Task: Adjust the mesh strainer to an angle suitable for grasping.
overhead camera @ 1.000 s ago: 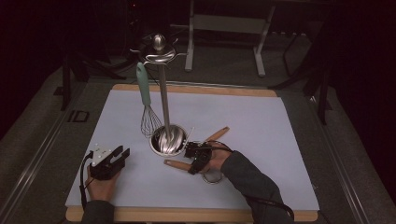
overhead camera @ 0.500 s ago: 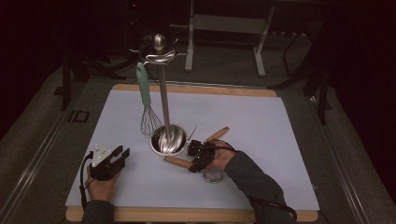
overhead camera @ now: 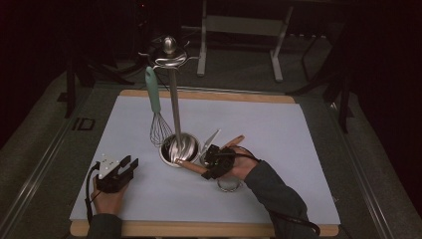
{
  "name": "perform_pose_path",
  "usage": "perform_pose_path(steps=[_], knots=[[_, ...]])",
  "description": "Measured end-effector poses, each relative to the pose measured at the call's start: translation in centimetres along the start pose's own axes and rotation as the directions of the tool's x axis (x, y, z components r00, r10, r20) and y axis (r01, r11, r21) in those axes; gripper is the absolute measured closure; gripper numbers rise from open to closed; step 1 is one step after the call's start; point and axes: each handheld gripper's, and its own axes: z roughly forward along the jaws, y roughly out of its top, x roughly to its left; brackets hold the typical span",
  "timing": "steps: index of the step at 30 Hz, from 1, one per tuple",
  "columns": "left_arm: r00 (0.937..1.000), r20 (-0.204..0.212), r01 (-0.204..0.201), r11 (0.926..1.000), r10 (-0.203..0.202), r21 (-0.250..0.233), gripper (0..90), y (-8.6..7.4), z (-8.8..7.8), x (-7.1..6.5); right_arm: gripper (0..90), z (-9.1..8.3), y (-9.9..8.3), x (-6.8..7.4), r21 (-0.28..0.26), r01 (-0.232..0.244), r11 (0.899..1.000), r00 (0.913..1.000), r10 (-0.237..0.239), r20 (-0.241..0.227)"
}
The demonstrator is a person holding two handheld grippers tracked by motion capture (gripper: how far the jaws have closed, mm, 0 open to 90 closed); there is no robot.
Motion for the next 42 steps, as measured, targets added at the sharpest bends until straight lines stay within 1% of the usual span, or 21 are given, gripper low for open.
perform_pose_path(steps=[5, 6, 7, 10, 15, 16, 19, 20, 21, 22, 23, 25, 27, 28, 30, 31, 32, 33, 34, 37, 42], knots=[[1.0, -0.001, 0.0, 1.0, 0.0, 0.0, 65.1, 0.0, 0.0, 0.0, 70.8, -1.2, -0.4, 0.0, -0.057, -0.003, 0.998, 1.0, 0.004, 0.009], [1.0, -0.001, 0.0, 1.0, 0.0, 0.0, 65.1, 0.0, 0.0, 0.0, 70.8, -1.2, -0.4, 0.0, -0.057, -0.003, 0.998, 1.0, 0.004, 0.009], [1.0, -0.001, 0.0, 1.0, 0.0, -0.001, 65.1, 0.0, 0.0, 0.0, 70.8, -1.7, -0.5, 0.0, -0.08, -0.012, 0.997, 0.9999, 0.013, 0.012], [1.0, -0.002, -0.001, 1.0, 0.001, 0.0, 64.8, 0.0, 0.0, 0.0, 70.8, -2.5, -0.7, -0.1, -0.109, -0.021, 0.994, 0.9996, 0.023, 0.017], [1.0, -0.002, -0.001, 1.0, 0.001, -0.001, 64.7, 0.0, 0.0, 0.0, 70.8, -3.6, -0.8, -0.1, -0.163, -0.009, 0.987, 0.9992, 0.015, 0.037], [1.0, -0.002, -0.001, 1.0, 0.001, -0.001, 64.7, 0.0, 0.0, 0.0, 70.8, -3.6, -0.8, -0.1, -0.163, -0.009, 0.987, 0.9992, 0.015, 0.037], [1.0, -0.001, 0.0, 1.0, 0.0, -0.001, 64.7, 0.0, 0.0, 0.0, 70.8, -4.3, -0.8, 0.0, -0.21, -0.008, 0.978, 0.9987, 0.018, 0.048], [1.0, -0.001, 0.0, 1.0, 0.0, -0.001, 64.7, 0.0, 0.0, 0.0, 70.8, -4.3, -0.8, 0.0, -0.21, -0.008, 0.978, 0.9987, 0.018, 0.048], [1.0, -0.001, -0.001, 1.0, 0.001, -0.001, 64.7, 0.0, 0.0, 0.0, 70.8, -4.6, -0.8, 0.1, -0.23, -0.007, 0.973, 0.9981, 0.02, 0.058], [1.0, -0.001, -0.001, 1.0, 0.001, -0.001, 64.7, 0.0, 0.0, 0.0, 70.8, -4.6, -0.8, 0.1, -0.23, -0.007, 0.973, 0.9981, 0.02, 0.058], [1.0, -0.001, -0.002, 1.0, 0.002, -0.001, 64.7, 0.0, 0.0, 0.0, 70.8, -4.9, -0.8, 0.2, -0.25, -0.009, 0.968, 0.997, 0.028, 0.072], [1.0, -0.001, -0.001, 1.0, 0.001, -0.001, 64.7, 0.0, 0.0, 0.0, 70.8, -5.2, -0.8, 0.4, -0.267, -0.009, 0.964, 0.9962, 0.032, 0.081], [1.0, -0.001, -0.002, 1.0, 0.002, -0.001, 64.7, 0.0, 0.0, -0.1, 70.8, -5.3, -0.8, 0.5, -0.273, -0.008, 0.962, 0.9959, 0.032, 0.084], [1.0, -0.001, -0.001, 1.0, 0.001, -0.002, 64.7, 0.0, 0.0, -0.1, 70.8, -5.7, -0.9, 0.6, -0.293, -0.003, 0.956, 0.9943, 0.034, 0.101], [1.0, -0.001, -0.001, 1.0, 0.001, -0.001, 64.6, 0.0, 0.0, -0.1, 70.8, -6.1, -0.8, 0.7, -0.313, -0.008, 0.95, 0.9931, 0.044, 0.108], [1.0, -0.001, -0.001, 1.0, 0.001, -0.001, 64.6, 0.0, 0.0, -0.1, 70.8, -6.1, -0.8, 0.7, -0.313, -0.008, 0.95, 0.9931, 0.044, 0.108], [1.0, -0.002, -0.002, 1.0, 0.002, 0.0, 64.7, 0.0, 0.0, -0.1, 70.8, -6.5, -0.8, 0.8, -0.333, -0.007, 0.943, 0.993, 0.045, 0.109], [1.0, -0.002, -0.001, 1.0, 0.001, -0.001, 64.7, 0.0, 0.0, -0.1, 70.8, -6.6, -0.8, 0.9, -0.339, -0.002, 0.941, 0.9929, 0.042, 0.111], [1.0, -0.002, -0.001, 1.0, 0.001, -0.001, 64.7, 0.0, 0.0, -0.1, 70.8, -6.6, -0.8, 0.9, -0.339, -0.002, 0.941, 0.9929, 0.042, 0.111], [1.0, -0.003, -0.003, 1.0, 0.003, -0.003, 64.7, 0.0, 0.0, -0.1, 70.8, -7.0, -0.6, 1.4, -0.354, 0.012, 0.935, 0.9908, 0.036, 0.13], [1.0, -0.002, -0.002, 1.0, 0.002, -0.002, 64.7, 0.0, 0.0, -0.1, 70.8, -7.4, -0.4, 1.7, -0.369, 0.017, 0.929, 0.9902, 0.035, 0.135]])
